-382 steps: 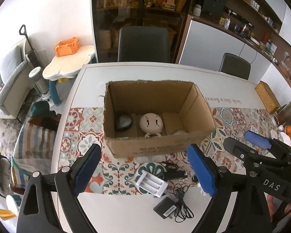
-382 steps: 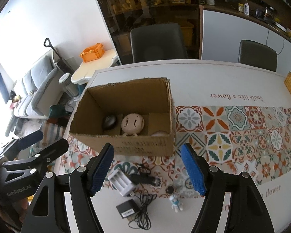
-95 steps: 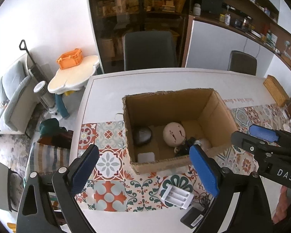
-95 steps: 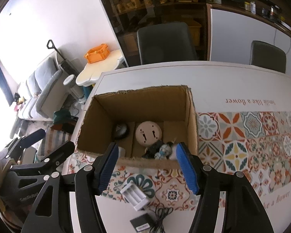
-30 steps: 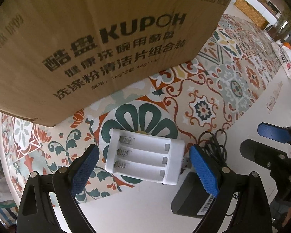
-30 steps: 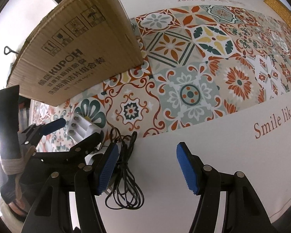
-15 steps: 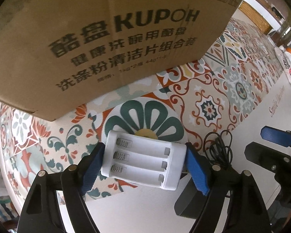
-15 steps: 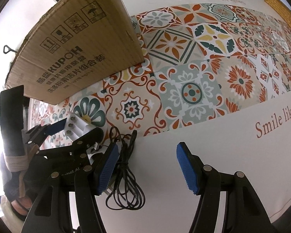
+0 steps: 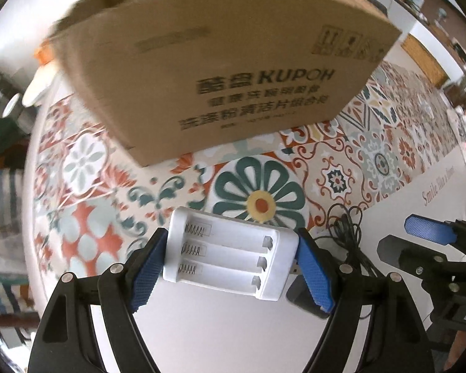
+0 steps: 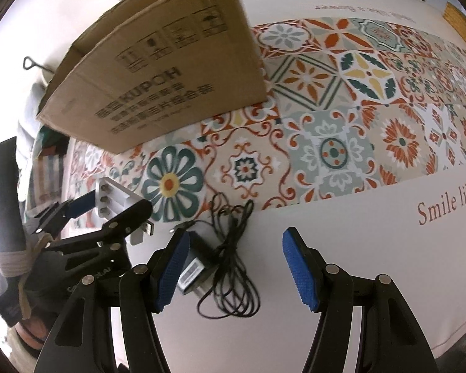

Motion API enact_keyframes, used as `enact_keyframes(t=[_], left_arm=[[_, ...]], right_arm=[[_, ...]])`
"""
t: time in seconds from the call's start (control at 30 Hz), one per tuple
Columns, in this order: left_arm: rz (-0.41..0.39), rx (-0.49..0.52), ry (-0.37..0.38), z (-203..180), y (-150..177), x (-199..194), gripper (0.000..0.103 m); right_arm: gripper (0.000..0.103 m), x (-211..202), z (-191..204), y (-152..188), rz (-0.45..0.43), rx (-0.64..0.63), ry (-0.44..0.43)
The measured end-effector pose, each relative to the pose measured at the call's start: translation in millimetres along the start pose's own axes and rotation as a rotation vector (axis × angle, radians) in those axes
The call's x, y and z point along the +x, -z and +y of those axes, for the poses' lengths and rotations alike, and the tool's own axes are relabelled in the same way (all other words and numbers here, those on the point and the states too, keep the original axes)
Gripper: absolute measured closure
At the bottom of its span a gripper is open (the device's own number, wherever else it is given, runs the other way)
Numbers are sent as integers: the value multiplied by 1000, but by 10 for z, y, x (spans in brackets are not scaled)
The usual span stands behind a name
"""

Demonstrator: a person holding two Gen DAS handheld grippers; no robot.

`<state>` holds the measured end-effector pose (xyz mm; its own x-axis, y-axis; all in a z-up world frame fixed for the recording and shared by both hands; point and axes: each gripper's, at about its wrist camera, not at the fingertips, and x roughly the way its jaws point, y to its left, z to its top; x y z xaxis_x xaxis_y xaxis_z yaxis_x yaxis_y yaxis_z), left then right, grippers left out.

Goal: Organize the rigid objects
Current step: 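Close the left gripper on the white battery holder, then grasp the black adapter with cable using the right gripper while the left gripper lifts the holder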

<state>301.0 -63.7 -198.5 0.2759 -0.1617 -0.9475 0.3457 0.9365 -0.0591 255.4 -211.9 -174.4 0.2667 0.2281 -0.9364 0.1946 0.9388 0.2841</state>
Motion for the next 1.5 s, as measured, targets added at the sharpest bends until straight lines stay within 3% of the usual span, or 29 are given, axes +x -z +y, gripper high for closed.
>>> enact_keyframes(t=[0.63,0.97,1.33,1.5], left_arm=[[-10,-222,-80,282,705,-279,22],[12,-292,-111,415,892,-210,22],[40,-322,-126,478,957,-94,22],[50,-310,-131,468,962,-73,22]], right_arm=[[40,282,344,226,125,-184,-50],[24,538,612,237,179,-335,57],[21,837,885,260,198,-446,149],[22,948,895,259,195,-419,131]])
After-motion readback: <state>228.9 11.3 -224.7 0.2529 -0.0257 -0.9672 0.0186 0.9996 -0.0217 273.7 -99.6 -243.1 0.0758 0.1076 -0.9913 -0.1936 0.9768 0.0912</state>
